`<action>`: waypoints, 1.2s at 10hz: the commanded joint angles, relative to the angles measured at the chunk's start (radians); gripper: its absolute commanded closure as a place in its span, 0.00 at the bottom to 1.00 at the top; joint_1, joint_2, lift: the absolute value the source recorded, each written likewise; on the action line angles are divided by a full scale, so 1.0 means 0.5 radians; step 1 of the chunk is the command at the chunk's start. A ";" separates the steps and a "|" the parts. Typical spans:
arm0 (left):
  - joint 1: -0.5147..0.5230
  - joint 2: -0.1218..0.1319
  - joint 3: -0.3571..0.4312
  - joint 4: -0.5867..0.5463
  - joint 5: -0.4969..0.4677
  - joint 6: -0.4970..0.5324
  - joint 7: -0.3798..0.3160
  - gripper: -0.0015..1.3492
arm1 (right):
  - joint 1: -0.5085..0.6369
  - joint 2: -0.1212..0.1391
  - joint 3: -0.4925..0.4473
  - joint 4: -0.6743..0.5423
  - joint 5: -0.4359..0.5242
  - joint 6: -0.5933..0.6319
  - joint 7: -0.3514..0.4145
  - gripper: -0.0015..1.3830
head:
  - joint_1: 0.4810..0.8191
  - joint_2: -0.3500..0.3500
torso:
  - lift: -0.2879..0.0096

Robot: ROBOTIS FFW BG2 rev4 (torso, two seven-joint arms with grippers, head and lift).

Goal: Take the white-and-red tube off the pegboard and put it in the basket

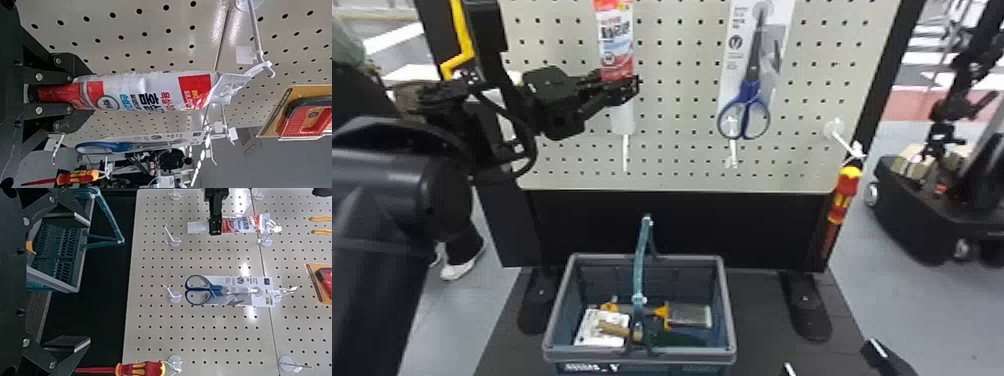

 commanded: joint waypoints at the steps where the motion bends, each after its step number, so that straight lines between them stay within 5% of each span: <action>1: 0.004 0.000 0.006 -0.067 -0.043 -0.023 0.011 0.83 | 0.001 0.000 0.000 0.005 0.000 0.000 0.000 0.17 | 0.20 0.50 | 0.63; 6: 0.382 -0.052 0.193 -0.578 -0.025 -0.174 0.229 0.83 | 0.001 0.000 0.000 0.015 -0.003 0.000 0.000 0.17 | 0.20 0.50 | 0.63; 8: 0.730 -0.178 0.389 -0.740 0.064 -0.299 0.395 0.83 | 0.010 0.000 0.000 0.010 -0.007 0.000 0.000 0.17 | 0.20 0.50 | 0.63; 12: 1.147 -0.368 0.610 -0.676 0.144 -0.640 0.591 0.83 | -0.008 0.003 0.018 0.025 -0.007 0.000 0.000 0.17 | 0.20 0.50 | 0.63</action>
